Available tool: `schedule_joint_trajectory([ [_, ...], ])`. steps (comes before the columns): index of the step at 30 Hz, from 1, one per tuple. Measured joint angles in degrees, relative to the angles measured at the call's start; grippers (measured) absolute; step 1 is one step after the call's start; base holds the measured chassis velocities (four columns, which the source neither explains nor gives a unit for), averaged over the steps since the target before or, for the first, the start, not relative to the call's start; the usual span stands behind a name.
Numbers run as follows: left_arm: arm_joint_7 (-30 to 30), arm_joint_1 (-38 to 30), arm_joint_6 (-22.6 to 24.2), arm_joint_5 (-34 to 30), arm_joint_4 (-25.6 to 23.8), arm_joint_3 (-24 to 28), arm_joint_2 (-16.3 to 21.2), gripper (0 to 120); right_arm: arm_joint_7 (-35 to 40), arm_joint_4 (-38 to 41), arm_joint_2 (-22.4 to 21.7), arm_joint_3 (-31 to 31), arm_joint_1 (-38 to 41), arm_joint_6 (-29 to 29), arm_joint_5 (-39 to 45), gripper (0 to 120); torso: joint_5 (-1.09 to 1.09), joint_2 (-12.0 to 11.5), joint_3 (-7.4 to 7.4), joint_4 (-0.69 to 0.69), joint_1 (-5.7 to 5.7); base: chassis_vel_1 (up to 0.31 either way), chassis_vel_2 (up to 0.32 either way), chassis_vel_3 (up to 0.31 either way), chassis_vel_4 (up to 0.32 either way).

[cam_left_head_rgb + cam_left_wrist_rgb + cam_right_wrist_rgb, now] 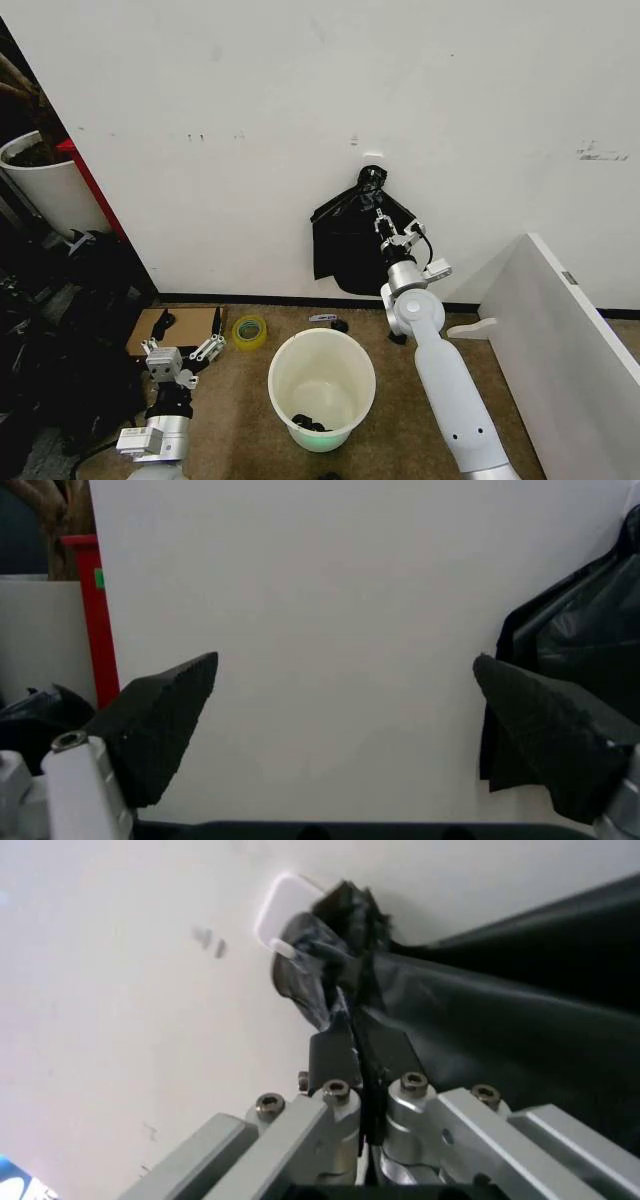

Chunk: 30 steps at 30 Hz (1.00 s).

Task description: Place the garbage bag over the trash bin.

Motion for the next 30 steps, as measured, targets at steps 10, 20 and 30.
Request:
schedule_joint_trajectory([
  [10,-0.4,-0.7,0.0,-0.4,0.3,-0.2,0.6,100,3.1,6.1,-2.6,-2.5,-7.7,1.1,-4.4,0,0.02,0.0,0.0,-0.01,0.0,0.0,0.0,0.0,0.0],
  [20,-0.7,-0.7,0.0,-0.5,0.5,0.3,0.7,100,9.2,13.9,-6.8,-3.8,-17.6,-0.3,-12.5,0,0.0,0.0,-0.01,0.0,-0.01,0.0,0.0,0.0,0.0],
  [30,-0.8,-0.5,-0.1,-0.5,-0.2,0.5,0.6,100,12.6,19.0,-11.0,-4.8,-25.0,-0.9,-17.2,0,0.01,0.0,-0.01,0.0,-0.01,0.0,0.0,0.0,0.0],
])
